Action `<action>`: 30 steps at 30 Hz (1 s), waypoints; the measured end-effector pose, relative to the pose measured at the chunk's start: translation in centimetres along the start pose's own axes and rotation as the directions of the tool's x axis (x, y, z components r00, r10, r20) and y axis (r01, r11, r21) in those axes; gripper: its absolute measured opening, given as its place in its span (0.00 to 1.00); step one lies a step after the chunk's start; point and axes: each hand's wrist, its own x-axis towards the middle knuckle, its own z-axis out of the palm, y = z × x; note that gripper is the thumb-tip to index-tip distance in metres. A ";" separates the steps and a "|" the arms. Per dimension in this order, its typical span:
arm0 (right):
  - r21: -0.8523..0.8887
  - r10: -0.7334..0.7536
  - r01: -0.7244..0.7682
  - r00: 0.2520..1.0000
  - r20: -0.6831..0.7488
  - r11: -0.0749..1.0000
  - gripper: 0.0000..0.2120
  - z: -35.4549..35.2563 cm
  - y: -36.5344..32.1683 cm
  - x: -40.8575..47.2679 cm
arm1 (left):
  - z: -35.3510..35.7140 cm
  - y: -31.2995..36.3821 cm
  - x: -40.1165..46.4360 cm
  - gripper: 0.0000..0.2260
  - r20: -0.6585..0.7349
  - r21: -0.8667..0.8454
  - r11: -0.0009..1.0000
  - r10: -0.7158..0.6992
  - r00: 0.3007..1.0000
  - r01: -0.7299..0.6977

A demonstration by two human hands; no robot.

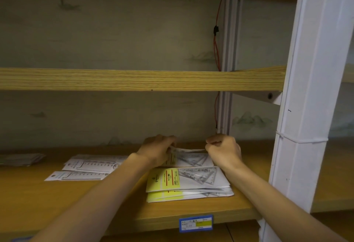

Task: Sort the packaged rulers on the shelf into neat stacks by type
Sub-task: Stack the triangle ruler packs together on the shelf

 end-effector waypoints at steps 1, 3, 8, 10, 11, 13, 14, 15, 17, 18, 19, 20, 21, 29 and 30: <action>0.012 0.018 -0.018 1.000 -0.004 1.000 0.09 0.0 0.1 0.1 | -0.1 0.2 -0.1 0.10 -0.030 0.009 1.000 -0.005 1.000 0.005; 0.055 0.055 -0.053 0.998 -0.024 0.997 0.09 0.1 0.3 0.4 | -0.5 0.3 -0.2 0.08 -0.110 -0.002 1.000 -0.021 0.994 0.021; 0.238 0.153 -0.147 0.988 -0.006 0.960 0.08 0.3 0.0 0.8 | -2.0 0.3 -0.5 0.03 -0.336 -0.040 0.999 -0.015 0.942 0.001; 0.305 0.190 -0.189 0.981 0.024 0.934 0.11 0.3 -0.5 0.9 | -2.4 0.2 -0.8 0.03 -0.393 -0.040 0.999 0.009 0.920 -0.027; 0.329 0.212 -0.214 0.976 0.044 0.920 0.14 0.2 -0.8 0.9 | -2.5 0.2 -1.0 0.03 -0.427 -0.034 0.998 0.033 0.904 -0.052; 0.363 0.265 -0.281 0.960 0.094 0.888 0.19 0.4 -1.2 0.9 | -2.7 0.4 -1.4 0.02 -0.479 -0.011 0.993 0.095 0.872 -0.114; 0.381 0.285 -0.309 0.951 0.120 0.871 0.19 0.4 -1.5 0.9 | -2.7 0.5 -1.5 0.01 -0.485 0.002 0.991 0.120 0.866 -0.135; 0.401 0.298 -0.330 0.944 0.143 0.855 0.17 0.5 -1.6 0.8 | -2.8 0.6 -1.6 0.01 -0.484 0.016 0.989 0.138 0.864 -0.149; 0.426 0.303 -0.351 0.936 0.177 0.834 0.11 0.7 -1.8 0.6 | -2.7 0.7 -1.8 0.02 -0.477 0.035 0.986 0.162 0.864 -0.166; 0.430 0.300 -0.352 0.936 0.186 0.831 0.09 0.8 -1.8 0.5 | -2.6 0.8 -1.9 0.02 -0.472 0.036 0.985 0.164 0.866 -0.167; 0.435 0.295 -0.348 0.937 0.186 0.830 0.07 1.0 -1.7 0.4 | -2.5 0.8 -2.0 0.02 -0.464 0.029 0.987 0.153 0.873 -0.157; 0.445 0.294 -0.344 0.939 0.180 0.827 0.07 1.1 -1.6 0.4 | -2.4 0.8 -2.1 0.03 -0.461 0.017 0.990 0.134 0.877 -0.143; 0.461 0.296 -0.338 0.941 0.164 0.821 0.07 1.2 -1.4 0.5 | -2.3 0.7 -2.2 0.04 -0.465 0.005 0.991 0.121 0.877 -0.134; 0.563 0.364 -0.274 0.930 -0.051 0.780 0.11 0.6 -0.1 2.0 | -1.5 -1.3 -2.6 0.10 -0.436 -0.009 0.992 0.107 0.894 -0.124; 0.574 0.362 -0.259 0.930 -0.069 0.776 0.11 0.5 0.0 2.1 | -1.3 -1.4 -2.5 0.10 -0.383 -0.038 0.991 0.107 0.918 -0.131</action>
